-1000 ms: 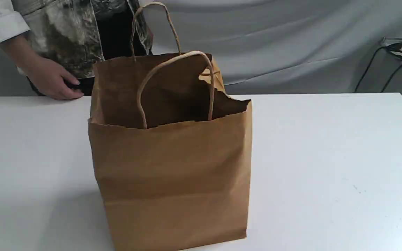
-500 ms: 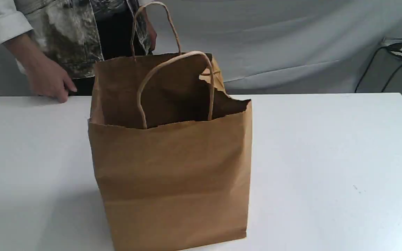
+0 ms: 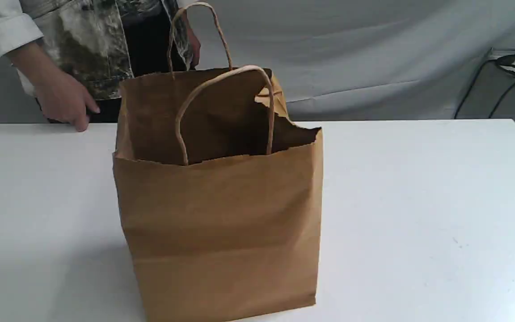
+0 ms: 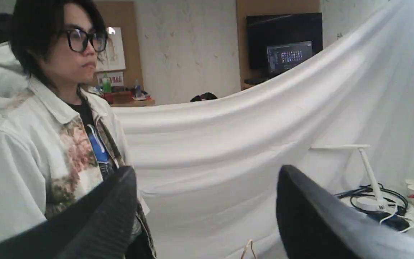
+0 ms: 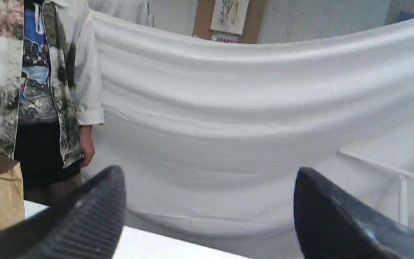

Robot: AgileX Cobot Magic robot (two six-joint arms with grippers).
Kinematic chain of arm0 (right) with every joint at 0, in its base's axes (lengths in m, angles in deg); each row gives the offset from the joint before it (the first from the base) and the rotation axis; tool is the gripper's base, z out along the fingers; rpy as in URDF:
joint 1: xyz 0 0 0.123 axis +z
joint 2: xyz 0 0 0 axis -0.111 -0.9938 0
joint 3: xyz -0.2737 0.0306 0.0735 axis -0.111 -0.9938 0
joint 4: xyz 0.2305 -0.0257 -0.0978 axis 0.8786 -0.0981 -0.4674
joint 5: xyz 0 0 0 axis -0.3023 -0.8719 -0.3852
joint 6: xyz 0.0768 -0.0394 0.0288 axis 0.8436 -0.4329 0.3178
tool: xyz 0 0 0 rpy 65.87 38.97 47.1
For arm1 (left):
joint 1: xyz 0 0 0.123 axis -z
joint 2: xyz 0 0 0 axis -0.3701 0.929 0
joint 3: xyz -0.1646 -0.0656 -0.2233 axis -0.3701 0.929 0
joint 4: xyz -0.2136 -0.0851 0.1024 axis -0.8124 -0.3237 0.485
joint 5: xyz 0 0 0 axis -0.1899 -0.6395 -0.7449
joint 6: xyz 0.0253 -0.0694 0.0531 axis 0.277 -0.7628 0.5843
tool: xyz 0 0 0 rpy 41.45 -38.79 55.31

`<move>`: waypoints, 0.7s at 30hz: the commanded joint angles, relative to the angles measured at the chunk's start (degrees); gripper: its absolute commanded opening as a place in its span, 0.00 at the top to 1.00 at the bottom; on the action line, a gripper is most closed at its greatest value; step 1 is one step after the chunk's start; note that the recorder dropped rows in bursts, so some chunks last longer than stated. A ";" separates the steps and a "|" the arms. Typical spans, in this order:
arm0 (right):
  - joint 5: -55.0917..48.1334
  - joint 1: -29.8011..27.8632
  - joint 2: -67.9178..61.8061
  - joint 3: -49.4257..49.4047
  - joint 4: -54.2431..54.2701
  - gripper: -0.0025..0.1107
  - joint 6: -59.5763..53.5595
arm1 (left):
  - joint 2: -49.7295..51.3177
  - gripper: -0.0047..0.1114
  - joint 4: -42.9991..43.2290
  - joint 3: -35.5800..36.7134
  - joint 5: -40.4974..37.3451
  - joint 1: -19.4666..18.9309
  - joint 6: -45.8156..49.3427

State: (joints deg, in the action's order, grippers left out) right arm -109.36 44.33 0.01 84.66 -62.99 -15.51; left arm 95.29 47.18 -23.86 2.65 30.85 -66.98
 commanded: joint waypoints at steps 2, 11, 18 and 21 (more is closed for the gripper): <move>-5.10 -0.09 0.17 -0.26 0.22 0.42 0.09 | -3.63 0.45 0.48 0.29 -0.38 0.14 1.69; -11.18 -0.09 0.17 -0.26 0.22 0.46 0.09 | -12.57 0.45 0.85 0.29 -0.38 0.14 2.02; -11.18 -0.09 4.36 -0.46 4.82 0.50 0.21 | -17.98 0.46 0.85 0.55 -0.38 0.14 1.21; -11.18 -0.09 7.16 -0.46 5.61 0.51 3.21 | -19.58 0.46 0.36 2.95 -0.38 0.14 -0.72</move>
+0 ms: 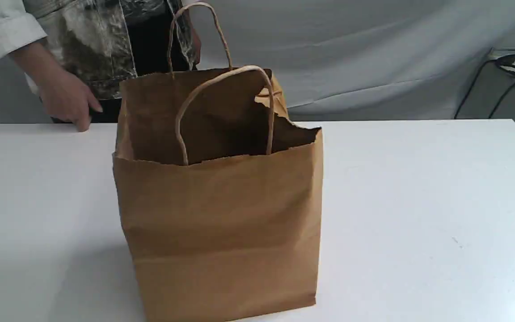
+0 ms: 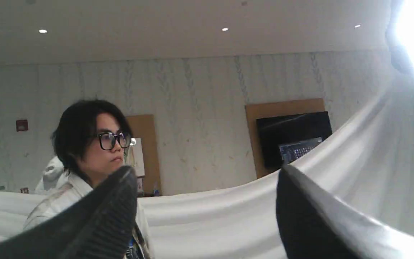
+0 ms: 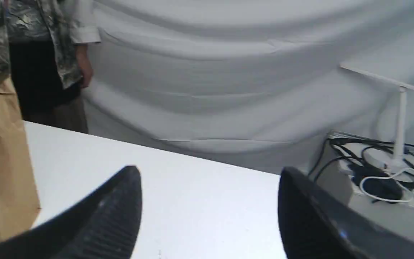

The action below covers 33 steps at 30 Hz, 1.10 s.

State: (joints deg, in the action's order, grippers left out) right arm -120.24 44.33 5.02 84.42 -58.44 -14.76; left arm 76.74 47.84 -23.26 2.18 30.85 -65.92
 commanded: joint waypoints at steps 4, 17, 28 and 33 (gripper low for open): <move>-0.30 -0.17 2.14 -0.11 2.44 0.51 4.56 | -3.86 0.46 -1.74 9.79 0.08 0.14 -2.02; 10.10 -0.17 2.14 -15.43 14.18 0.52 6.89 | -12.09 0.46 -12.22 52.17 24.48 0.01 -1.80; 45.72 -0.17 2.14 -33.40 2.81 0.53 10.06 | -11.88 0.46 -28.97 76.52 50.23 0.01 21.84; 53.62 -0.17 2.14 -39.82 -0.88 0.53 10.47 | -11.88 0.46 -31.18 83.37 51.65 0.01 24.19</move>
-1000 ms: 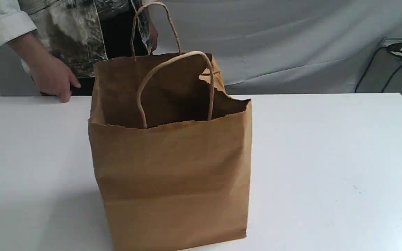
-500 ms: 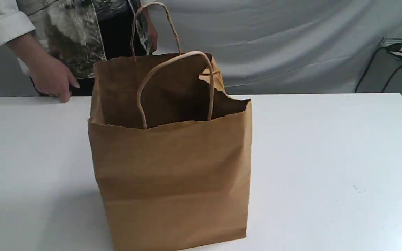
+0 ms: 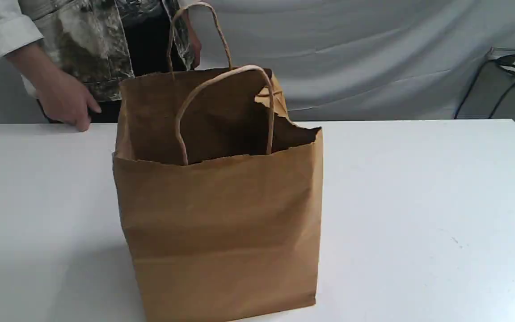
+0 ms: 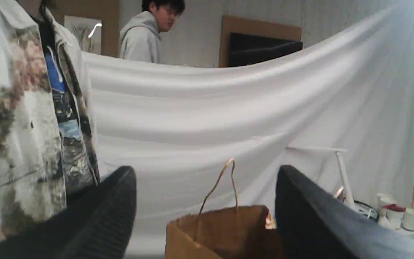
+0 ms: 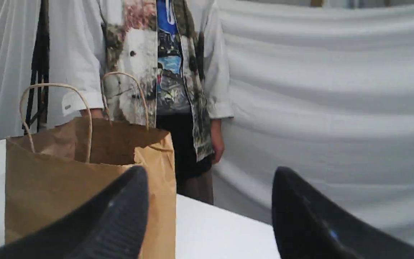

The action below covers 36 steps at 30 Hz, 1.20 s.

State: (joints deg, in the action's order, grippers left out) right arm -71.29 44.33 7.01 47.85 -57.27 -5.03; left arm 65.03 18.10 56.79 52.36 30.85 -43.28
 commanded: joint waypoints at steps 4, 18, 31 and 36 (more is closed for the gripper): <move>3.18 -0.17 0.16 -6.18 -2.05 0.53 12.06 | -0.16 0.46 -1.44 6.67 1.47 0.01 1.54; -1.84 -0.17 0.16 -6.99 -5.01 0.53 16.38 | -0.16 0.46 3.49 7.80 -9.75 0.01 1.44; -0.91 -0.17 0.16 -6.99 -5.20 0.53 16.38 | -0.16 0.46 5.32 7.80 -15.08 0.01 1.41; -0.91 -0.17 0.16 -6.99 -5.20 0.53 16.38 | -0.16 0.46 5.32 7.80 -11.94 0.01 1.41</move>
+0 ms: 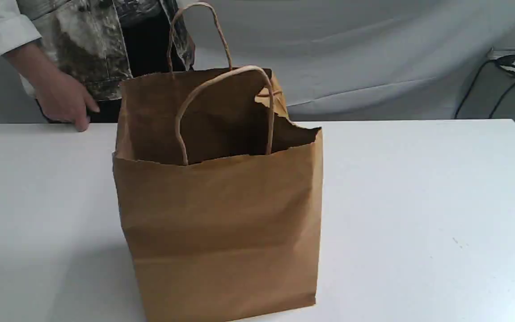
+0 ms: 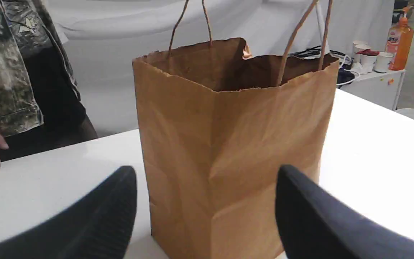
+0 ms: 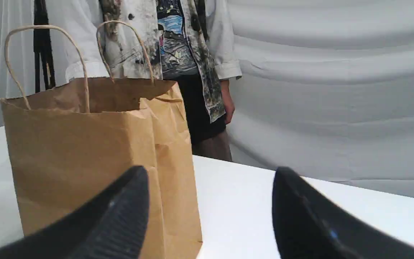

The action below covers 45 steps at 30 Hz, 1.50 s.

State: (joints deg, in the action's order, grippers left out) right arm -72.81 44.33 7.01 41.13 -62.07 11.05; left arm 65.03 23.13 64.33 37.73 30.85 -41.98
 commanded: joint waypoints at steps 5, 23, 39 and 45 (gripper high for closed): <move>0.60 -0.17 0.16 -0.27 -0.40 0.53 0.30 | -0.16 0.46 0.58 0.82 5.06 0.01 0.22; -2.30 -0.17 0.16 -0.27 0.20 0.53 0.30 | -0.16 0.46 -8.60 20.78 17.84 0.01 -0.09; -2.45 -0.17 0.16 -0.27 19.37 0.53 0.30 | -0.16 0.46 -8.89 20.78 17.84 0.01 -0.09; -1.92 -0.17 0.16 -0.27 37.00 0.53 -2.93 | -0.16 0.46 -8.89 20.78 17.84 0.01 -0.09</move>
State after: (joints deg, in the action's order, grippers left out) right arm -75.54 44.33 7.01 41.13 -28.35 9.79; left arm 64.98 14.76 85.00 54.78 30.85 -41.82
